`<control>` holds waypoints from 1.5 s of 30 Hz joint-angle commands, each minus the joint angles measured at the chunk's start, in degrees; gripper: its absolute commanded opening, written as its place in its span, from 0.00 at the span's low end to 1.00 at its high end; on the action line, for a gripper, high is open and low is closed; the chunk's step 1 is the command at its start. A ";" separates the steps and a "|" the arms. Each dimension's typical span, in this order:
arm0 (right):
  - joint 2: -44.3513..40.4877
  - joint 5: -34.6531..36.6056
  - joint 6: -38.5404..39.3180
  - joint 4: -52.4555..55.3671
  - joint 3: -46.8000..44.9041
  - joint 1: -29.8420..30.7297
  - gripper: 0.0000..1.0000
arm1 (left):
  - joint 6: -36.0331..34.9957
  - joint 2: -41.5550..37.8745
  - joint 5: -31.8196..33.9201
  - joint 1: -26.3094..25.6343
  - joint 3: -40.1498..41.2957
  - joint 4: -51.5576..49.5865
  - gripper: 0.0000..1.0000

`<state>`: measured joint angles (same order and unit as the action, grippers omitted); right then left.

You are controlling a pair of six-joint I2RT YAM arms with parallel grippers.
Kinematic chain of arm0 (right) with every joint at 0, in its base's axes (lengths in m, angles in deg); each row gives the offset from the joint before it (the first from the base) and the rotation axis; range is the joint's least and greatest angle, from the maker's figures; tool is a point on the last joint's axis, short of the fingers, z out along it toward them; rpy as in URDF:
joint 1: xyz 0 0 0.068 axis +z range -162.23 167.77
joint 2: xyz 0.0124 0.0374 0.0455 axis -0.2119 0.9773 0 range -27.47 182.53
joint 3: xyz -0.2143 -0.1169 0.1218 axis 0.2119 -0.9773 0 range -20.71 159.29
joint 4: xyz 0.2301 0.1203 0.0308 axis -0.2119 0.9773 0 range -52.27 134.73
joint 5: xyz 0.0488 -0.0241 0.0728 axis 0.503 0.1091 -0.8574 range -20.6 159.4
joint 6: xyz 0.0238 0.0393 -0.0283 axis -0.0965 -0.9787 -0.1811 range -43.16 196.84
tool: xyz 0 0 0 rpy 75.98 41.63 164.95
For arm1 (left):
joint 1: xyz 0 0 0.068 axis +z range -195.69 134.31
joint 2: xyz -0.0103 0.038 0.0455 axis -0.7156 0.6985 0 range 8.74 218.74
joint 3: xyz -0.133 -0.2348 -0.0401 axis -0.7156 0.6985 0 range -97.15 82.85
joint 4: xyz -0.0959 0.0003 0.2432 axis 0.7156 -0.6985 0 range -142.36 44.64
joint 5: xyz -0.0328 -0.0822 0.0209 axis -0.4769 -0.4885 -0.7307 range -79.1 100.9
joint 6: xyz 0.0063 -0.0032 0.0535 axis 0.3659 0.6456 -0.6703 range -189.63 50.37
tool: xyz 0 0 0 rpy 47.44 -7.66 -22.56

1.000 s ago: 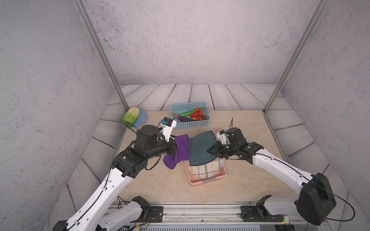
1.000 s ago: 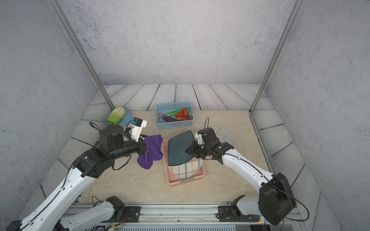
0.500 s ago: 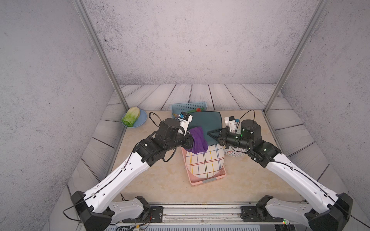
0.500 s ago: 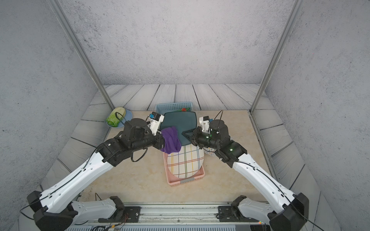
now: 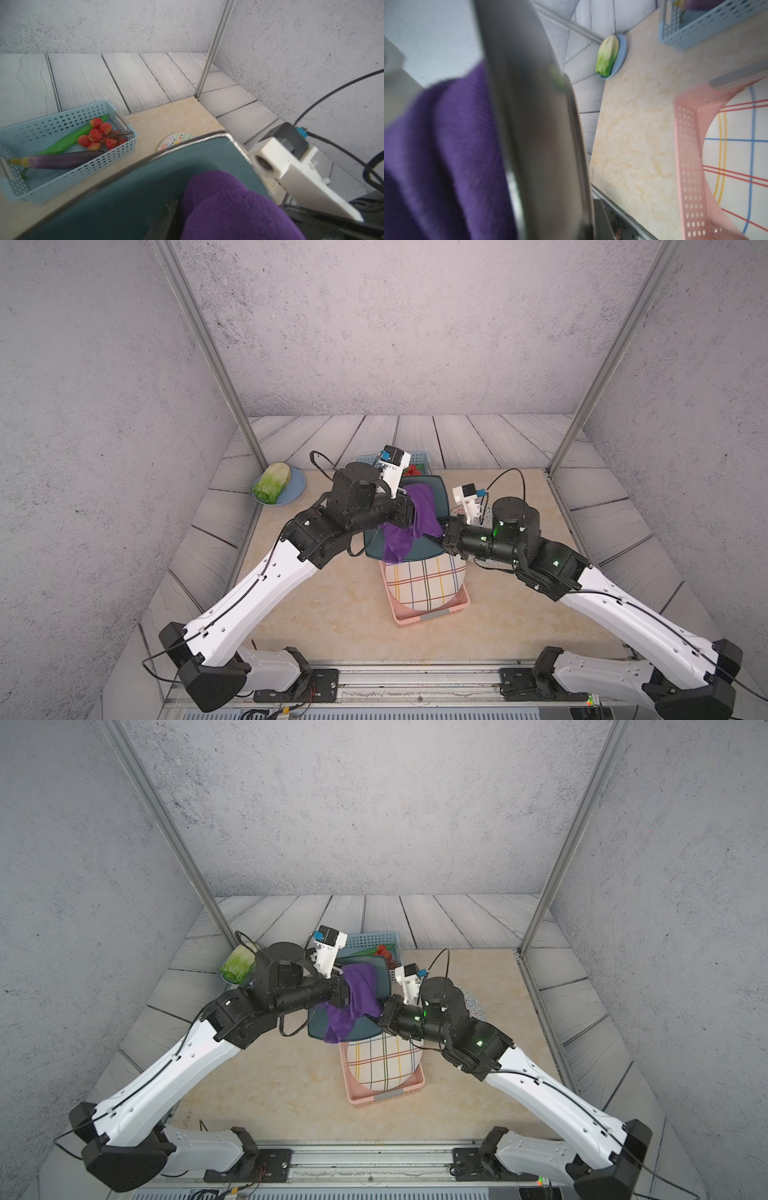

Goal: Wipe the wet plate dry
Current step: Wipe the plate with towel.

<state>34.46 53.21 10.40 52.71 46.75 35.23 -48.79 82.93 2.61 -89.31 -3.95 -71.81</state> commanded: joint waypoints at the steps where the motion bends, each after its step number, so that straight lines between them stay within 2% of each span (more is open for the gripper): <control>1: -7.60 0.86 1.23 -14.57 0.66 0.44 0.00 | 0.84 -2.13 2.36 3.70 1.40 -5.08 0.00; 3: -8.45 0.27 -2.05 -18.49 -2.07 0.43 0.00 | -1.56 -2.81 -1.85 2.99 1.33 -6.78 0.00; 6: -7.69 0.32 -1.74 -18.67 -0.70 0.44 0.00 | -2.88 -3.83 -8.50 -3.24 3.56 -4.12 0.00; 8: -5.63 -0.51 1.20 -15.84 3.17 0.39 0.00 | -2.64 -3.25 -9.13 -6.00 3.17 -2.91 0.00; 11: -3.95 -1.39 4.29 -10.95 8.08 -0.78 0.00 | -2.54 -2.22 -5.31 -5.51 -0.55 -2.59 0.00; 14: -5.06 -1.36 4.34 -7.37 10.31 -6.56 0.00 | 3.64 -2.84 -6.09 0.58 -3.53 -0.59 0.00; 16: -6.57 -3.28 2.60 -7.01 10.23 -11.88 0.00 | 10.36 -5.36 -8.96 6.28 -1.73 6.22 0.00; 17: -7.67 -5.54 0.48 -8.41 9.54 -16.42 0.00 | 13.33 -6.59 -10.11 8.63 -1.08 8.78 0.00; 19: -9.01 -8.46 -3.23 -11.54 8.50 -21.18 0.00 | 17.73 -8.18 -12.87 12.81 -1.35 11.71 0.00; 21: -10.09 -10.27 -7.78 -17.33 6.61 -23.35 0.00 | 22.69 -8.20 -16.56 15.40 -1.81 15.76 0.00; 25: -9.29 -11.99 -19.22 -38.10 -0.10 -23.47 0.00 | 36.97 -6.71 -21.45 16.19 -0.63 31.68 0.00; 28: -7.34 -13.52 -22.82 -45.46 0.03 -23.36 0.00 | 41.36 -5.32 -21.68 15.99 -1.51 35.42 0.00; 32: -3.69 -17.53 -24.69 -49.38 3.82 -22.52 0.00 | 44.19 -3.78 -20.89 15.65 -2.87 36.36 0.00; 35: -1.25 -17.19 -25.14 -52.09 4.58 -20.40 0.00 | 46.90 -1.75 -21.15 14.08 -3.83 39.94 0.00; 39: 1.85 -17.29 -22.26 -49.02 6.47 -16.67 0.00 | 48.70 1.32 -21.01 10.54 -7.00 42.92 0.00; 45: 6.23 -14.05 -21.52 -50.62 10.85 -14.37 0.00 | 44.26 3.04 -22.57 6.58 -10.00 39.84 0.00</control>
<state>40.32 37.39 -12.55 8.78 54.16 20.32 -2.12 86.89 -16.58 -80.54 -11.49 -34.79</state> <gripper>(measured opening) 0.146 0.001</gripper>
